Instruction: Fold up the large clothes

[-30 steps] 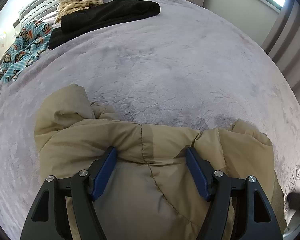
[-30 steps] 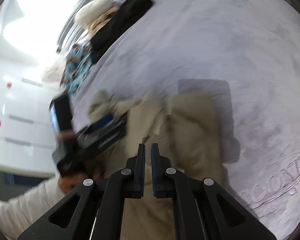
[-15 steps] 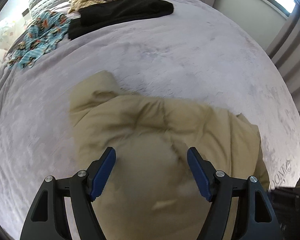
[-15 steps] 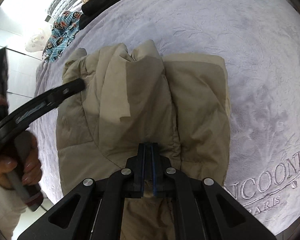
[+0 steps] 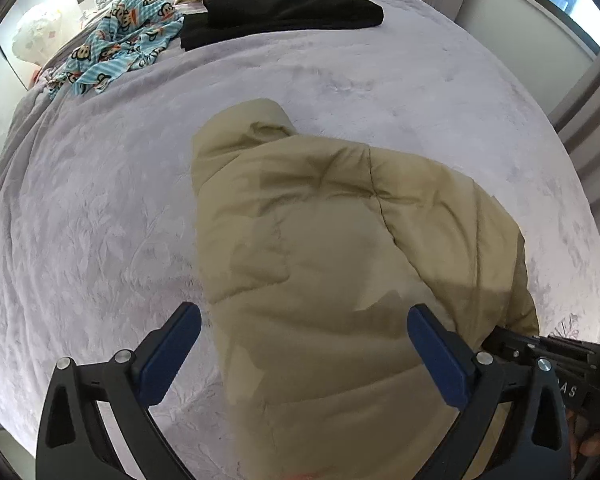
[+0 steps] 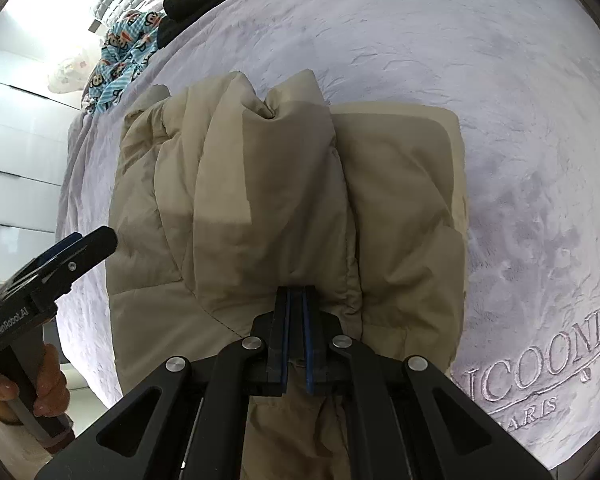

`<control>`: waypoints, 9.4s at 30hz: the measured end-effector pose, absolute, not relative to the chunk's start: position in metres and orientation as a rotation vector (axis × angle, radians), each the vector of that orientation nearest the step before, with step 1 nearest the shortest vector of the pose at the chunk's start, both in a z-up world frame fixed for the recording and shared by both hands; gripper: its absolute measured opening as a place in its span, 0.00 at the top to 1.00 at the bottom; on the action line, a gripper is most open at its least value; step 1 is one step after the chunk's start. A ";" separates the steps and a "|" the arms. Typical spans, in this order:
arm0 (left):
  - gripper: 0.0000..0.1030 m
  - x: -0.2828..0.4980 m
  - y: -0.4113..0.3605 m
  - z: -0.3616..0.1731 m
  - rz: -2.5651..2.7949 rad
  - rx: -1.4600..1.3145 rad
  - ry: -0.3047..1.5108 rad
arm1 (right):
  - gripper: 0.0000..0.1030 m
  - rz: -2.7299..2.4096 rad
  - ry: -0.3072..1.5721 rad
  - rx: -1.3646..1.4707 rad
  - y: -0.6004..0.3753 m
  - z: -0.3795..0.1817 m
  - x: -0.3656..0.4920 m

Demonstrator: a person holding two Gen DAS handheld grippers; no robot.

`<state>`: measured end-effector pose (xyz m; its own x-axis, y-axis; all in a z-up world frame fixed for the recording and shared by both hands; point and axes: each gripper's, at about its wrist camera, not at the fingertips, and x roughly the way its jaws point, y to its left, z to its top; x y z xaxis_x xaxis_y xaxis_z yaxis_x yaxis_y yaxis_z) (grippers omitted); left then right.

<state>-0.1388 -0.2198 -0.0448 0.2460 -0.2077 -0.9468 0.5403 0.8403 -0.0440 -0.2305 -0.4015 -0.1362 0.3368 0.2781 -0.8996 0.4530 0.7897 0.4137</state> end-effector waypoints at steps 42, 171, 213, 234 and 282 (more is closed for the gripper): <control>0.00 -0.066 -0.114 -0.133 -0.828 -0.383 1.602 | 0.00 0.030 1.230 1.126 -0.487 -0.191 -0.263; 0.12 -0.015 0.127 -0.031 -0.367 0.192 1.182 | 0.83 -0.096 1.347 0.537 -0.095 -0.101 -0.076; 0.00 -0.083 0.155 0.071 -0.226 0.122 1.001 | 0.00 -0.264 1.024 0.239 -0.064 0.045 -0.106; 0.00 -0.087 0.154 0.076 -0.224 0.118 0.991 | 0.00 -0.262 1.023 0.244 -0.061 0.046 -0.109; 0.00 -0.090 0.153 0.077 -0.223 0.117 0.991 | 0.00 -0.254 1.021 0.246 -0.060 0.049 -0.111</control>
